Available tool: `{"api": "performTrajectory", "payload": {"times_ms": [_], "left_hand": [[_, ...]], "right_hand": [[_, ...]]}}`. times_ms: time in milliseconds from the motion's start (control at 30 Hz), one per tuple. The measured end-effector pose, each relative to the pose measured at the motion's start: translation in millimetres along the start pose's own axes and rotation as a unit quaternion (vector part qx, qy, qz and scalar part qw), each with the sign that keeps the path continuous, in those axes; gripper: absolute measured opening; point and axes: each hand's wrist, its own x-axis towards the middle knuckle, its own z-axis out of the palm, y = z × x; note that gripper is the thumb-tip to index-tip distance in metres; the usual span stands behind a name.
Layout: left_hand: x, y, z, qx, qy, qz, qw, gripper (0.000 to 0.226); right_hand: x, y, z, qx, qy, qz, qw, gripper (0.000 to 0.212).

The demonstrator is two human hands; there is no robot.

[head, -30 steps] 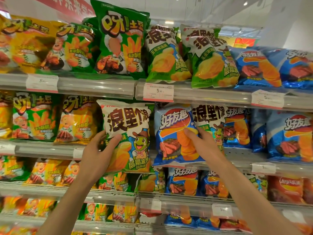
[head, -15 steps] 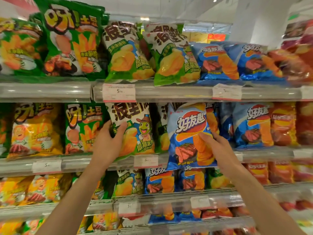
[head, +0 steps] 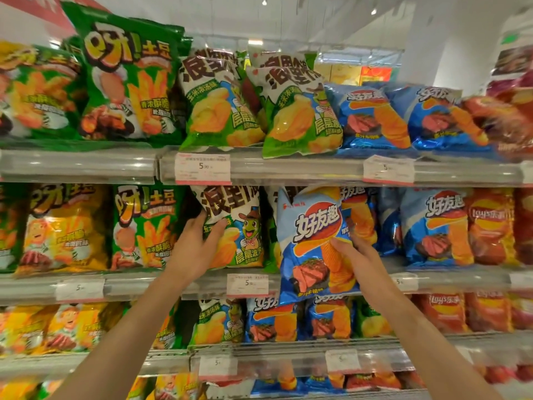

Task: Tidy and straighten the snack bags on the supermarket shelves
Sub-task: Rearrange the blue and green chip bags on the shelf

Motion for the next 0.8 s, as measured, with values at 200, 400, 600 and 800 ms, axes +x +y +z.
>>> {"api": "performTrajectory", "payload": {"times_ms": [200, 400, 600, 800], "left_hand": [[-2, 9, 3, 0.017, 0.013, -0.01, 1.0, 0.068], [-25, 10, 2, 0.059, 0.214, 0.114, 0.968, 0.047], [-26, 34, 20, 0.138, 0.177, 0.295, 0.929, 0.023], [-22, 85, 78, 0.195, 0.065, 0.311, 0.928, 0.049]], "right_hand": [[0, 4, 0, 0.012, -0.01, 0.011, 1.0, 0.101], [-1, 8, -9, 0.024, -0.025, 0.007, 0.999, 0.089], [-2, 8, -39, 0.042, 0.002, 0.003, 0.999, 0.083], [7, 9, -86, 0.04, 0.07, 0.005, 0.997, 0.031]]}}
